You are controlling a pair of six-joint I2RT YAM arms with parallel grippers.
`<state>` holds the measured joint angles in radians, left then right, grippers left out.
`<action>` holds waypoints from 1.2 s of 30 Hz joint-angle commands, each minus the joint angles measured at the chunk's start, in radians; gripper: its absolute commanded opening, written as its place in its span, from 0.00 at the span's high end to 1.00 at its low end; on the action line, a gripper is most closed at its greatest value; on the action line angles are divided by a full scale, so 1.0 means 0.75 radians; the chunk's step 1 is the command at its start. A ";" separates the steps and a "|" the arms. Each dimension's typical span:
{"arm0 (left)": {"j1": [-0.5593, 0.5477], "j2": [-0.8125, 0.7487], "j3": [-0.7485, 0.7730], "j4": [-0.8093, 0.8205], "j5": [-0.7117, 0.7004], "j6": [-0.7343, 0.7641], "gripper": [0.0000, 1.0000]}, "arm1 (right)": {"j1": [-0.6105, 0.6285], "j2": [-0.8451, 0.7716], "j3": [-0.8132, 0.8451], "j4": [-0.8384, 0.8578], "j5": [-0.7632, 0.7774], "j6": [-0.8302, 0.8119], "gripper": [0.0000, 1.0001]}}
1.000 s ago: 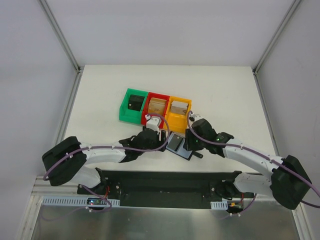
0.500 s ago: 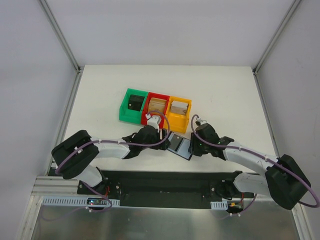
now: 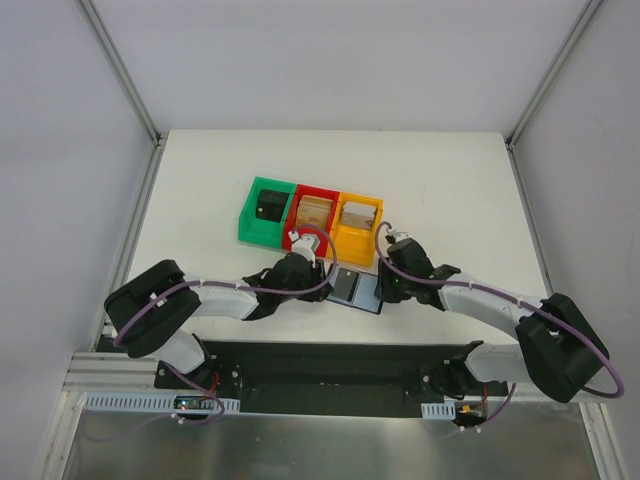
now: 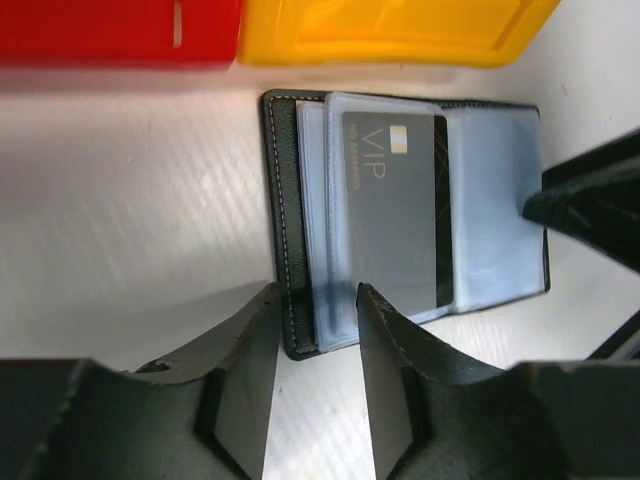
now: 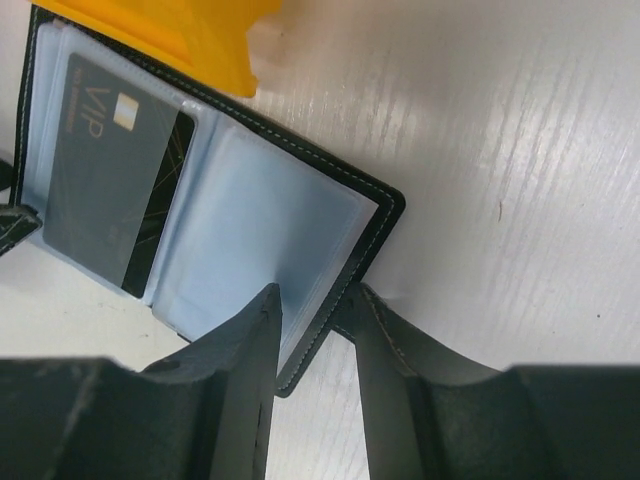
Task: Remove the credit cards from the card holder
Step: Remove the credit card from the card holder.
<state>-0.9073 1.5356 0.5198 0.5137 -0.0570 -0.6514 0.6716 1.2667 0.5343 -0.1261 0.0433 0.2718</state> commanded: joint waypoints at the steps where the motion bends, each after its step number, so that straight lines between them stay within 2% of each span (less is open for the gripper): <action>1: -0.003 -0.102 -0.104 0.064 0.041 -0.066 0.68 | -0.006 0.099 0.020 -0.045 0.000 -0.084 0.62; 8: -0.028 -0.207 -0.263 0.103 0.007 -0.150 0.70 | -0.004 0.133 0.073 -0.075 -0.013 -0.109 0.63; 15: -0.042 -0.374 -0.390 0.101 -0.034 -0.199 0.71 | -0.002 0.070 0.030 -0.104 -0.017 -0.099 0.61; 23: -0.109 -0.597 -0.446 0.015 -0.124 -0.211 0.71 | -0.004 0.135 0.069 -0.077 -0.045 -0.113 0.60; 28: -0.118 -0.806 -0.429 -0.098 -0.212 -0.156 0.59 | -0.002 0.138 0.087 -0.057 -0.045 -0.166 0.57; 32: -0.118 -0.914 -0.376 -0.198 -0.257 -0.081 0.50 | -0.002 0.205 0.134 -0.063 -0.137 -0.213 0.56; 36: -0.116 -0.935 -0.351 -0.227 -0.251 -0.050 0.48 | 0.023 0.234 0.116 -0.014 -0.187 -0.215 0.60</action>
<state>-0.9886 0.8520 0.2115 0.3958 -0.2119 -0.7422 0.6708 1.3911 0.6399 -0.1303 -0.0334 0.1364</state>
